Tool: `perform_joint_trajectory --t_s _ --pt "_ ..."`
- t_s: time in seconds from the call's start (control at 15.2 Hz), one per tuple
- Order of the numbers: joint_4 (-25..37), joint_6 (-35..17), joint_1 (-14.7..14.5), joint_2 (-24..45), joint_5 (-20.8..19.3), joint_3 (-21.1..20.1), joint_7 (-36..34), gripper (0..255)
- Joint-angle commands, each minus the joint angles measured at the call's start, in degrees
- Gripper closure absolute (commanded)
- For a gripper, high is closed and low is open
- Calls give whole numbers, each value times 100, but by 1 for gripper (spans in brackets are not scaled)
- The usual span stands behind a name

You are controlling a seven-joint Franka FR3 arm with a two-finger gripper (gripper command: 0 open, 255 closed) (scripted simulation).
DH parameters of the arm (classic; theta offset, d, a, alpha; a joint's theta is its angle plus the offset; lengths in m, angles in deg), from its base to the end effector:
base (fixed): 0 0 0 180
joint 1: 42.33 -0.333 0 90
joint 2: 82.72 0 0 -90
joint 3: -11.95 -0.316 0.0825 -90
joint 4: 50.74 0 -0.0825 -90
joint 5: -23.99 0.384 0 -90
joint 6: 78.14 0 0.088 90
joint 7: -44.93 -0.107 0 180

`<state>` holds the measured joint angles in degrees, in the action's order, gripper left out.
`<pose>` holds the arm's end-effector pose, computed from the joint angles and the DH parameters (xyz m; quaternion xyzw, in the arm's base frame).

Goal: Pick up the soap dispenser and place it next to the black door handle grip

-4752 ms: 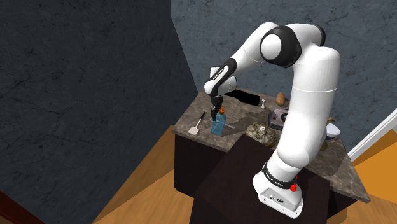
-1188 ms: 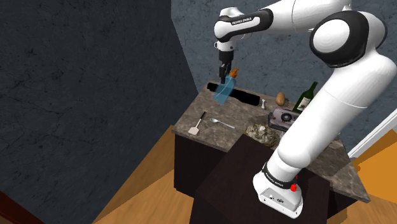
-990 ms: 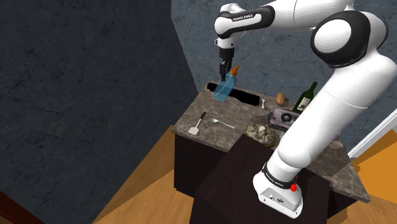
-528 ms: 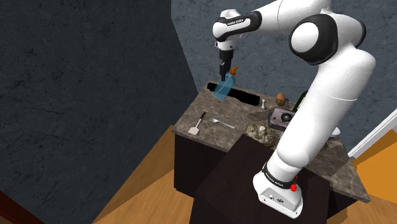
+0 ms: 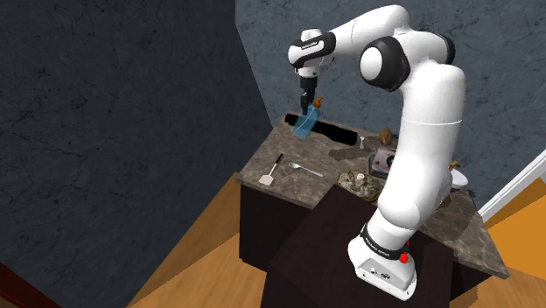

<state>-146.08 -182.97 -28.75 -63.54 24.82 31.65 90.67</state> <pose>0.5403 -0.3295 0.4107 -0.9899 -0.1103 0.0889 0.0096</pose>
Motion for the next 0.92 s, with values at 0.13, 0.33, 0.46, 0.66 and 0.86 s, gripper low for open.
perform_joint_trajectory --t_s 0.13,0.33,0.46,0.66,0.86 --pt "853 -13 337 875 248 4 335 255" --pt "1629 68 613 1575 418 -32 522 255" --pt "2246 178 816 2080 519 -70 622 255" --pt "3174 401 1091 2772 629 -131 712 255" --pt "3048 214 1085 2835 642 -145 709 255"
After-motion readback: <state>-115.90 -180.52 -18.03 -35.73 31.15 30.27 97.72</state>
